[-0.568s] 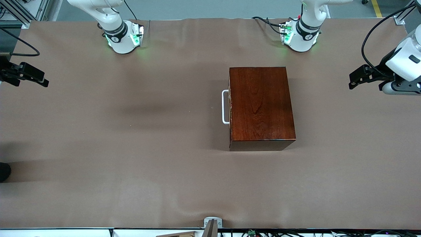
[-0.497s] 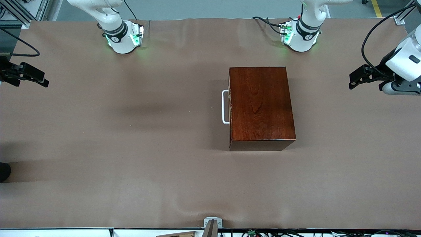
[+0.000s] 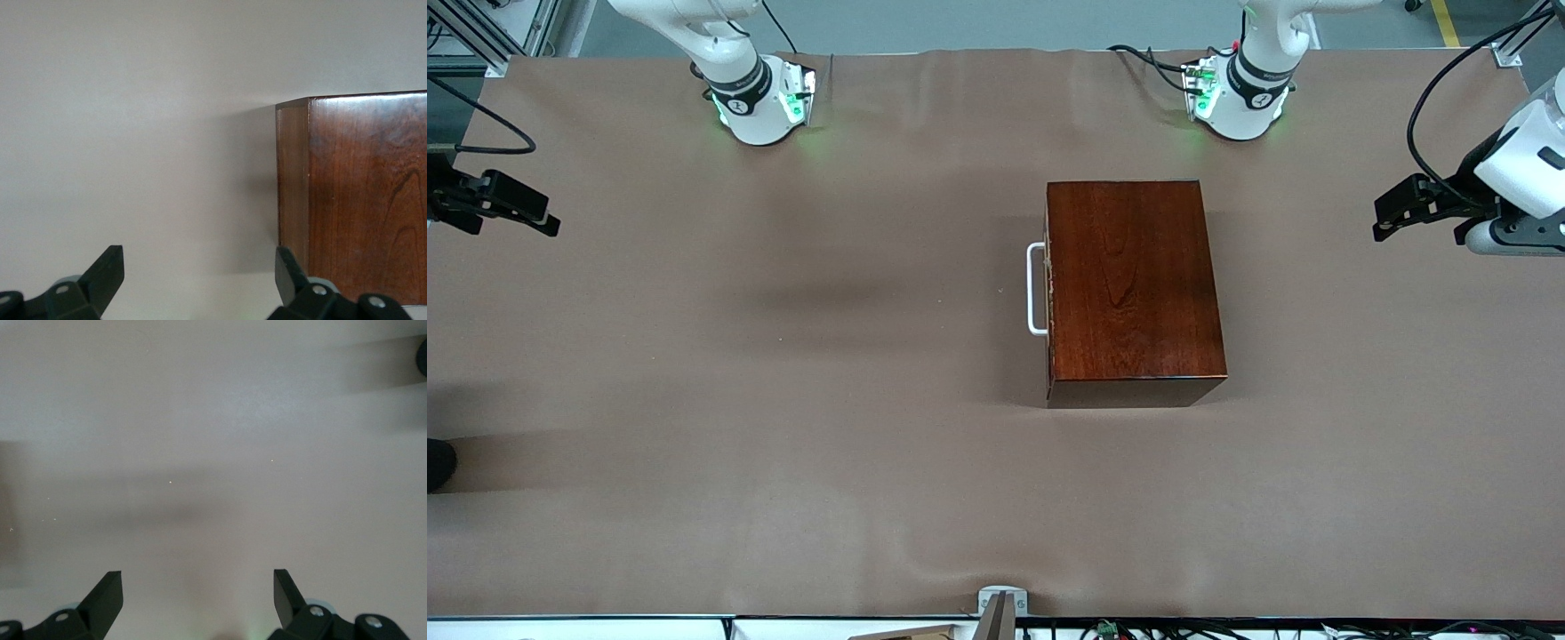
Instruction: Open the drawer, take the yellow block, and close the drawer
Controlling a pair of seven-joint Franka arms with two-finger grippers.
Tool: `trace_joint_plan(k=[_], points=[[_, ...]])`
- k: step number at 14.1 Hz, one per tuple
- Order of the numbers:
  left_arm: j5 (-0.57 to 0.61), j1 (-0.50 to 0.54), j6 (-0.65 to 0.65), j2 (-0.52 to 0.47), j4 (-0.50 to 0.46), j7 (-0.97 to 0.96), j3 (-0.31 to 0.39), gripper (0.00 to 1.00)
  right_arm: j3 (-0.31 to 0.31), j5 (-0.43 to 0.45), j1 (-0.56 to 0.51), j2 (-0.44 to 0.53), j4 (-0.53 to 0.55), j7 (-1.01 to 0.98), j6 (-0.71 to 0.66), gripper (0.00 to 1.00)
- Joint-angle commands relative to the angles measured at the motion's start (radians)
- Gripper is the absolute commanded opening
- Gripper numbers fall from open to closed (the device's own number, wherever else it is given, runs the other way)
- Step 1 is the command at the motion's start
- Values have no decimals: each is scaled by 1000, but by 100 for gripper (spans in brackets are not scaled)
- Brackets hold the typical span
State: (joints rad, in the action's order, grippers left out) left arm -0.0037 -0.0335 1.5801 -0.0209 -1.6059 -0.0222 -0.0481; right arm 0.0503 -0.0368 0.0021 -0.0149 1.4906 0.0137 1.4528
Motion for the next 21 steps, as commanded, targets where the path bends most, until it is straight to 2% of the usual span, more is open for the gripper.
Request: trace_joint_plan(k=[1, 5, 10, 12, 15, 19, 21], points=[[-4, 9, -8, 9, 23, -1, -3, 100, 0, 3, 2, 0, -3, 9, 1, 100], [-15, 12, -5, 10, 30, -4, -4, 100, 0, 5, 2, 0, -4, 9, 3, 100], [-18, -23, -5, 82, 86, -53, -31, 100, 0, 5, 1, 0, -3, 9, 1, 100], [-9, -80, -3, 98, 101, -134, -82, 100, 0, 5, -1, 0, -3, 9, 1, 100], [-13, -196, -3, 159, 153, -404, -134, 100, 0, 5, -1, 0, -3, 9, 1, 100], [-18, -412, 12, 298, 279, -712, -145, 100, 0, 5, -1, 0, -3, 9, 1, 100], [-18, -495, 73, 351, 310, -858, -144, 100, 0, 5, -1, 0, -3, 9, 1, 100]])
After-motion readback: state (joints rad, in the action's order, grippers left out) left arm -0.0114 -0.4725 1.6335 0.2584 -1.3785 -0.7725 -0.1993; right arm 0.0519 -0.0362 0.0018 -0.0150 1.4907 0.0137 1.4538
